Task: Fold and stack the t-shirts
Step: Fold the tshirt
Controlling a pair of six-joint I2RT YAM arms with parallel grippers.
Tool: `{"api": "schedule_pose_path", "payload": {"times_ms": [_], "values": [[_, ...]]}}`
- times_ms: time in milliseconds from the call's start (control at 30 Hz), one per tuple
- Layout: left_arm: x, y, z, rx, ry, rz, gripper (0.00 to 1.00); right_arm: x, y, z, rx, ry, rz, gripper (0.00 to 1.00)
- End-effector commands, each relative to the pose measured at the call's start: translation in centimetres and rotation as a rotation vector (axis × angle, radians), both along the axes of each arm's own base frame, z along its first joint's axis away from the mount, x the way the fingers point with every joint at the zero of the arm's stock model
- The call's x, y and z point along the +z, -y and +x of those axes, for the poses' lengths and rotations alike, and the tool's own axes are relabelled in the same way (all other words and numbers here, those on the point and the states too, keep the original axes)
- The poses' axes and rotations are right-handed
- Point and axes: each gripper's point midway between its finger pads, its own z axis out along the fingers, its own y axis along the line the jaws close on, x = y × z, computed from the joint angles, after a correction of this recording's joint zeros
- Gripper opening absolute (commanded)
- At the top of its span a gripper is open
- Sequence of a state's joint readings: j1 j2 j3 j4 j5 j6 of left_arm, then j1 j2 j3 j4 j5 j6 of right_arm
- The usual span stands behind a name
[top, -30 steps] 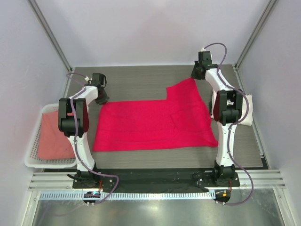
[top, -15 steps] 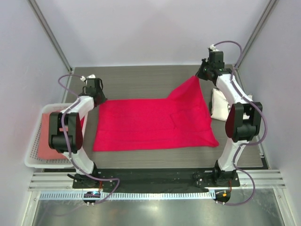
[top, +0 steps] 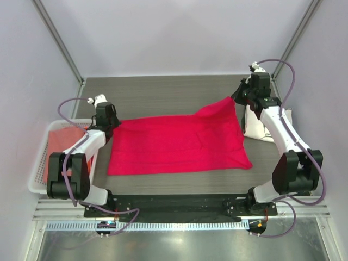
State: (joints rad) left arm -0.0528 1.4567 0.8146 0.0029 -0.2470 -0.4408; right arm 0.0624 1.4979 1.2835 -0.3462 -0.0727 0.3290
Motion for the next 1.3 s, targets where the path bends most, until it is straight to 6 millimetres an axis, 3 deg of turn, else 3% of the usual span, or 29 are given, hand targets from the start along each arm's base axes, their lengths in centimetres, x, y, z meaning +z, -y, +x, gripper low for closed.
{"api": "schedule_pose_path", "payload": {"times_ms": [0,33,67,133,233,333,500,600,633,733,767,933,1000,1033,1067,1100,1167,1200,1267], "values": [[3.4,-0.7,1.2,0.041,0.16,0.021,0.0,2.0,0.6,-1.6,-0.023,0.069,0.001,0.01],[3.2,-0.7,0.9,0.041,0.157,0.021,0.0,2.9,0.6,-2.4,-0.024,0.095,0.002,0.01],[3.3,-0.6,0.8,0.039,0.16,0.021,0.0,2.1,0.8,-3.2,-0.027,0.081,-0.002,0.01],[3.2,-0.3,0.8,0.031,0.161,0.015,0.0,3.0,1.3,-4.6,-0.054,0.108,-0.012,0.01],[3.0,0.3,0.6,0.017,0.167,0.014,0.0,2.0,1.7,-6.2,-0.068,0.088,-0.02,0.01],[3.3,0.7,0.0,0.012,0.179,0.03,0.0,2.8,2.5,-7.6,-0.106,0.113,-0.039,0.01],[4.0,-0.2,-1.7,0.073,0.216,0.073,0.0,3.5,2.7,-10.1,-0.114,0.148,-0.034,0.01],[5.1,-0.6,-2.7,0.1,0.273,0.059,0.0,2.6,3.0,-11.3,-0.124,0.134,-0.033,0.01],[5.0,-0.6,-3.3,0.103,0.285,0.052,0.0,1.7,3.1,-11.8,-0.132,0.113,-0.032,0.01],[4.1,-0.7,-4.4,0.118,0.289,0.032,0.0,1.3,3.2,-12.9,-0.148,0.126,-0.018,0.01],[4.2,-0.7,-4.7,0.126,0.306,0.015,0.0,0.2,3.2,-13.5,-0.161,0.105,-0.003,0.01],[2.3,-0.7,-6.4,0.146,0.283,-0.024,0.05,-0.8,4.1,-16.0,-0.243,0.164,0.037,0.05],[2.8,-0.8,-7.0,0.16,0.297,-0.038,0.05,-0.6,4.4,-16.7,-0.276,0.2,0.065,0.06],[3.0,-0.8,-7.2,0.161,0.31,-0.045,0.06,-1.7,4.7,-17.1,-0.296,0.191,0.063,0.07],[3.1,-0.8,-7.5,0.161,0.326,-0.052,0.09,-0.9,4.8,-17.8,-0.306,0.241,0.082,0.08],[2.6,-0.8,-8.0,0.162,0.32,-0.052,0.11,-1.0,4.8,-18.0,-0.315,0.254,0.097,0.11],[2.9,-0.8,-8.8,0.165,0.332,-0.07,0.29,-1.4,5.1,-18.6,-0.334,0.27,0.111,0.35],[2.8,-0.7,-9.2,0.159,0.327,-0.078,0.37,-0.6,5.1,-19.2,-0.336,0.315,0.126,0.44],[3.2,-0.5,-9.9,0.158,0.344,-0.102,0.51,-0.9,5.3,-19.7,-0.356,0.339,0.146,0.55]]}}
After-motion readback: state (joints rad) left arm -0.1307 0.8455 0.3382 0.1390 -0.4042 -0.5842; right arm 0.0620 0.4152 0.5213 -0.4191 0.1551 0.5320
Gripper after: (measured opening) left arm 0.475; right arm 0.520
